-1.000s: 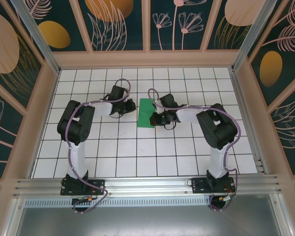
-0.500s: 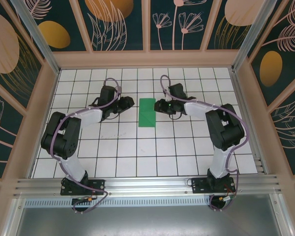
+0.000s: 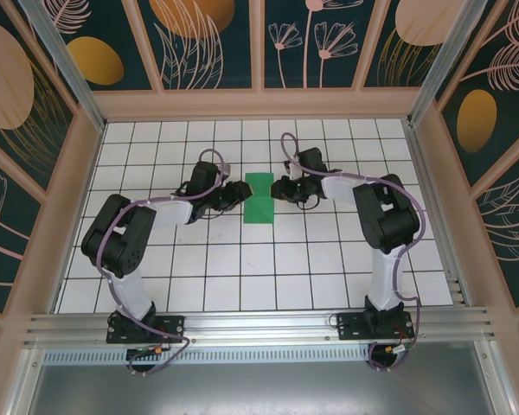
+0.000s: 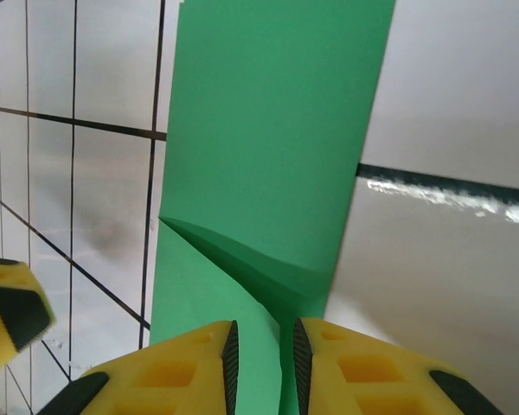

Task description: Fold a paper plane with a square sheet of paper (pick it up from the middle)

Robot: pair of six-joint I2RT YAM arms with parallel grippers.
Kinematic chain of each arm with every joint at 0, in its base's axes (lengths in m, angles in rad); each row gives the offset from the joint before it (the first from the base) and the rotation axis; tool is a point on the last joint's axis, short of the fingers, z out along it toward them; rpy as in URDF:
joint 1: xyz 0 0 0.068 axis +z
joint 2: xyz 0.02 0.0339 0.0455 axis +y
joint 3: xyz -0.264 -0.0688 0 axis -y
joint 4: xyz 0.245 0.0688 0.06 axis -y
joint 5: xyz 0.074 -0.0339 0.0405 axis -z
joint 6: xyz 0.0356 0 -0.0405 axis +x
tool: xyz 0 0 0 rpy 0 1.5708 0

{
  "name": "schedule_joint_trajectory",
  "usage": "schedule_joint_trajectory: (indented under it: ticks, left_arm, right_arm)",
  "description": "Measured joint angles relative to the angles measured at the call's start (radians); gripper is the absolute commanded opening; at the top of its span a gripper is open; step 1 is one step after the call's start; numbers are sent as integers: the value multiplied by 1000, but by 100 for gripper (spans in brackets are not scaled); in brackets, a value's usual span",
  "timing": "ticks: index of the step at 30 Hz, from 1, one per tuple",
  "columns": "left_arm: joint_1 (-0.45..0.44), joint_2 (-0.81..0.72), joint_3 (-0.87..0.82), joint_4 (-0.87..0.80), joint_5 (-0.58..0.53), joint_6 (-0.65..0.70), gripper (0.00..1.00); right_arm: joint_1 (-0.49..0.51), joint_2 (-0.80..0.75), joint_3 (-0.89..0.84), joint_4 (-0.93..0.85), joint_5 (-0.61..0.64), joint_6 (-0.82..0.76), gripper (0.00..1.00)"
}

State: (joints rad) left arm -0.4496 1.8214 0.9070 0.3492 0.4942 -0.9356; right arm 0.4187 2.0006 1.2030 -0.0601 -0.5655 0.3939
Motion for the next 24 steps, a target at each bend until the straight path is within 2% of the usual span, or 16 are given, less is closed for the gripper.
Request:
schedule_joint_trajectory:
  ticks: [14,17,20,24]
  left_arm:
    - [-9,33,0,13,0,-21,39]
    - [-9,41,0,14,0,-23,39]
    - [-11,49,0,14,0,-28,39]
    - [-16,60,1,15,12,-33,40]
  right_arm:
    - [0,45,36,-12,-19,-21,26]
    - [0,50,40,-20,-32,-26,20]
    - [0,58,52,-34,-54,-41,8]
    - [-2,60,53,-45,-65,-44,6]
